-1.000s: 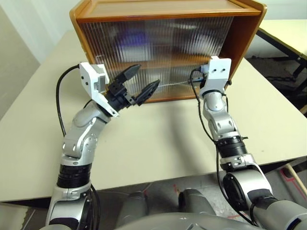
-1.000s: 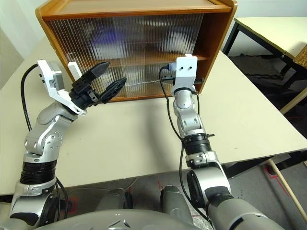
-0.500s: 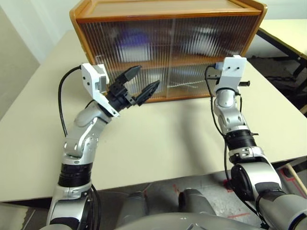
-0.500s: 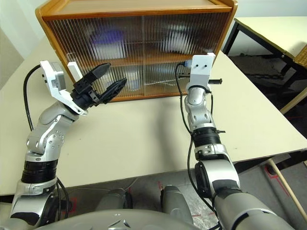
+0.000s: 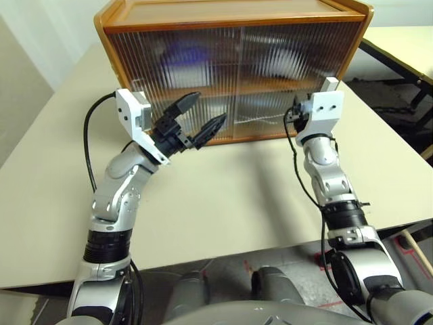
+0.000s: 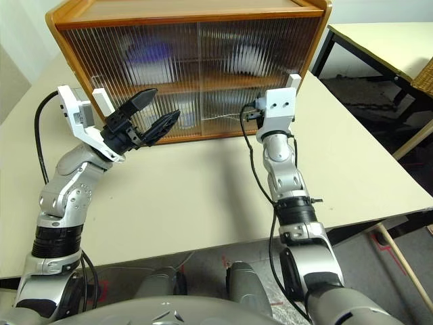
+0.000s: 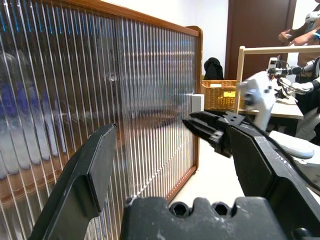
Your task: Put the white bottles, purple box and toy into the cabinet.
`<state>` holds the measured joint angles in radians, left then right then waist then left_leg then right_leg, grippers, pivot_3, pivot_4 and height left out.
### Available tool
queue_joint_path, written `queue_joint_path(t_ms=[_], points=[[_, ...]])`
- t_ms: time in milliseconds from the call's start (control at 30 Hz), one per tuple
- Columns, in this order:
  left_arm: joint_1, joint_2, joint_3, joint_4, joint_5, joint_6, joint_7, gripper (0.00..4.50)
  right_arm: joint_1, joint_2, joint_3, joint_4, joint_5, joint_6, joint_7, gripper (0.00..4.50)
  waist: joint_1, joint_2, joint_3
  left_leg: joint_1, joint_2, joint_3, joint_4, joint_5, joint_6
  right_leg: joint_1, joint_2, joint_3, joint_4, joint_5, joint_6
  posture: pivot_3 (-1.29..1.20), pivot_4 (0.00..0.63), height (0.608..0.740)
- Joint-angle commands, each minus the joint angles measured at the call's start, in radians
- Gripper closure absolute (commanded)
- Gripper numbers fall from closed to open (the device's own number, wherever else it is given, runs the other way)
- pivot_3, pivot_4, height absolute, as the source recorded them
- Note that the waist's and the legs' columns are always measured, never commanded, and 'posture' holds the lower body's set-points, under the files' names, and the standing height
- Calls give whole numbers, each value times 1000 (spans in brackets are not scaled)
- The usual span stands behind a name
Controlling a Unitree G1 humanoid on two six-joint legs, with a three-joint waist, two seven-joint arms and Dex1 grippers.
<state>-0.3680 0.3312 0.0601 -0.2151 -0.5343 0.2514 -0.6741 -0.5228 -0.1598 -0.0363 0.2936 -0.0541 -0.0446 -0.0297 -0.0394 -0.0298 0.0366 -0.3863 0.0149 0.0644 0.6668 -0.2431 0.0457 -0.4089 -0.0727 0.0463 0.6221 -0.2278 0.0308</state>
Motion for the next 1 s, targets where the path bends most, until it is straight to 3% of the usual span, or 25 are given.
queue_joint_path(t_ms=[33, 100, 167, 200, 300, 600, 1000], points=[[1, 1, -2, 26, 10, -10, -9, 0, 50, -28, -6, -83, 72, 20, 120, 1592, 0, 0, 0, 0, 0, 0, 0, 0, 0, 0, 0, 0, 0, 0, 0, 22, 0, 740], [2, 1, -2, 28, 10, -12, -10, 0, 60, -34, -10, -100, 85, 29, 144, 855, 1, 0, 0, 0, 0, 0, 0, 0, 0, 0, 0, 0, 0, 0, 0, 22, 0, 740], [10, -2, 7, 45, 10, -21, -7, 0, 113, -87, -37, -151, 265, 64, 383, 99, 1, 0, 0, 0, 0, 0, 0, 0, 0, 0, 0, 0, 0, 0, 0, 17, 0, 740], [16, -3, 13, 55, 11, -28, -5, 0, 141, -103, -59, -174, 321, 83, 436, 41, 1, 0, 0, 1, 0, 0, 0, 0, 0, 1, 0, 0, -1, 0, 0, 16, 0, 740], [29, -3, 24, 81, 20, -48, 0, 0, 195, -125, -104, -211, 410, 140, 488, 41, 3, 0, 0, 2, 1, 0, 0, 0, 0, 2, 1, 0, -2, 0, 1, 13, 0, 740], [43, 7, 84, 151, 54, -100, 36, 0, 333, -167, -160, -268, 417, 115, 512, 41, 2, 0, 0, 2, 1, 1, 0, 0, -1, 2, 1, 0, -1, -1, 1, 3, 0, 740], [250, 4, 261, 240, 175, -303, 222, 0, 460, -190, -195, -383, 445, 126, 530, 41, 4, -1, -1, 5, 1, 2, -1, -3, -6, 2, 1, 2, -1, -2, 1, 1, 0, 740]])
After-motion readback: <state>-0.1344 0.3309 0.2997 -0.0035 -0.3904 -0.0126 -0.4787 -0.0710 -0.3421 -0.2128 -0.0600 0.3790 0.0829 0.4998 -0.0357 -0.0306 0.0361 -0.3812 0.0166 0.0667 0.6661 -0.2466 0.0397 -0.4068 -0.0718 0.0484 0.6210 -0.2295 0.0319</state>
